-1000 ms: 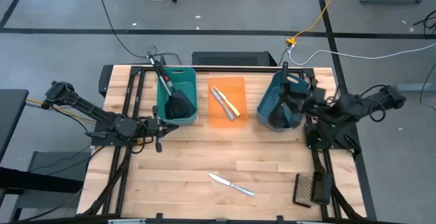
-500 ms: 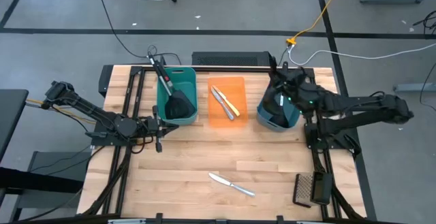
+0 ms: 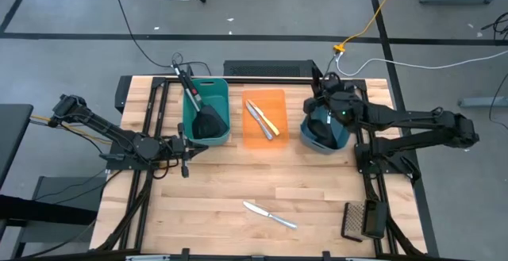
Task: Pick & Place Kitchen Items
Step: Put the black serving spoon into the dark blue bin
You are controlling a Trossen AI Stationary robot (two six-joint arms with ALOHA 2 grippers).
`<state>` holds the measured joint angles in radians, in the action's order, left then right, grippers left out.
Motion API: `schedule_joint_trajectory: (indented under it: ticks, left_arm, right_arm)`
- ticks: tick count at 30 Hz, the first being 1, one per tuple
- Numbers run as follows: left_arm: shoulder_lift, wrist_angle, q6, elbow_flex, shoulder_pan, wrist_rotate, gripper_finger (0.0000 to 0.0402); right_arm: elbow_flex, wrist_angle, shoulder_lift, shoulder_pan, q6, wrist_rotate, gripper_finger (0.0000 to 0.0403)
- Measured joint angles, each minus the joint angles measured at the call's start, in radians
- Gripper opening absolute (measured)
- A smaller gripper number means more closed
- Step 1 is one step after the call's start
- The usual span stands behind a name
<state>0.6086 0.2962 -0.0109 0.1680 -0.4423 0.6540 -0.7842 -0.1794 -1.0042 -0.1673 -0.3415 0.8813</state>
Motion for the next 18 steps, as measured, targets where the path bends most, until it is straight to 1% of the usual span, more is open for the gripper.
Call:
schedule_joint_trajectory:
  ticks: [3,6,12,18]
  left_arm:
    - [0.0,0.0,-0.001,0.0,0.0,0.0,0.0016]
    - [0.0,0.0,0.0,0.0,0.0,-0.001,0.0016]
    - [0.0,0.0,0.0,0.0,0.0,-0.003,0.0016]
    - [0.0,0.0,0.0,0.0,0.0,-0.003,0.0016]
  right_arm:
    - [0.023,-0.038,0.003,0.0,-0.039,-0.002,0.0089]
    - [0.041,-0.081,0.002,0.0,-0.046,-0.035,0.0089]
    - [0.056,-0.077,0.003,0.0,-0.052,-0.043,0.0089]
    - [0.057,-0.078,0.015,0.0,-0.062,0.018,0.0089]
